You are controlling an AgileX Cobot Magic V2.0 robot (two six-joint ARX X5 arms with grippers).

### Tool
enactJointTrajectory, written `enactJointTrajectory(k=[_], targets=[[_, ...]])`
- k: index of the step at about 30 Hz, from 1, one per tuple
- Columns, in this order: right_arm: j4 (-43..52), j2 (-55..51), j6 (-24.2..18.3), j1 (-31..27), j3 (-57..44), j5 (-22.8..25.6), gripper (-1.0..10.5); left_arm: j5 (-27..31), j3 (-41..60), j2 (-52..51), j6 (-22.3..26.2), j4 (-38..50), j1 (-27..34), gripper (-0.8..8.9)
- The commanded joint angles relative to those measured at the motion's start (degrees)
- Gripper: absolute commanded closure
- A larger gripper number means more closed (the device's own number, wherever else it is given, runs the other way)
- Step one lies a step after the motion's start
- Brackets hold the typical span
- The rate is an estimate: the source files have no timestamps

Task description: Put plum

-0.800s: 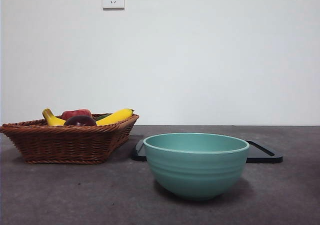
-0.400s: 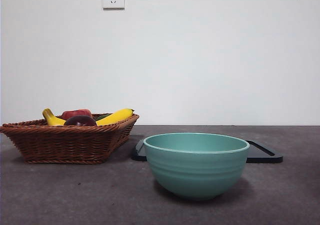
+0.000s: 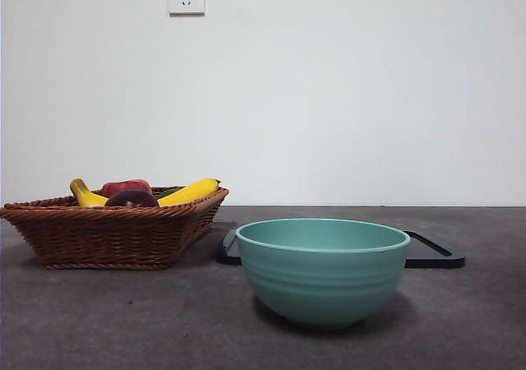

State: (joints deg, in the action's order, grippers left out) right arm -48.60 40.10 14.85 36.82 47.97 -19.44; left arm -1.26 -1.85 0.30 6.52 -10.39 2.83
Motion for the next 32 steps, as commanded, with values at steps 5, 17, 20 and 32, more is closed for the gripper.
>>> enactJointTrajectory(k=[5,17,20,32], targets=[[0.6,0.2,-0.6,0.5,0.9,0.0,9.4,0.2,1.2,-0.1,-0.3,-0.4,0.2,8.07],[6.5,-6.8,-7.1,-14.8,-0.5,0.0,9.4,0.2,1.2,-0.1,-0.3,-0.4,0.2,8.07],[14.3,-10.6,-12.5,-21.7,-4.0,0.0,9.4,0.2,1.2,-0.1,-0.3,-0.4,0.2,8.07],[43.7,-29.1,-16.9,-36.9,-33.2,8.9,9.4,0.2,1.2,-0.1,-0.3,-0.4,0.2,8.07]])
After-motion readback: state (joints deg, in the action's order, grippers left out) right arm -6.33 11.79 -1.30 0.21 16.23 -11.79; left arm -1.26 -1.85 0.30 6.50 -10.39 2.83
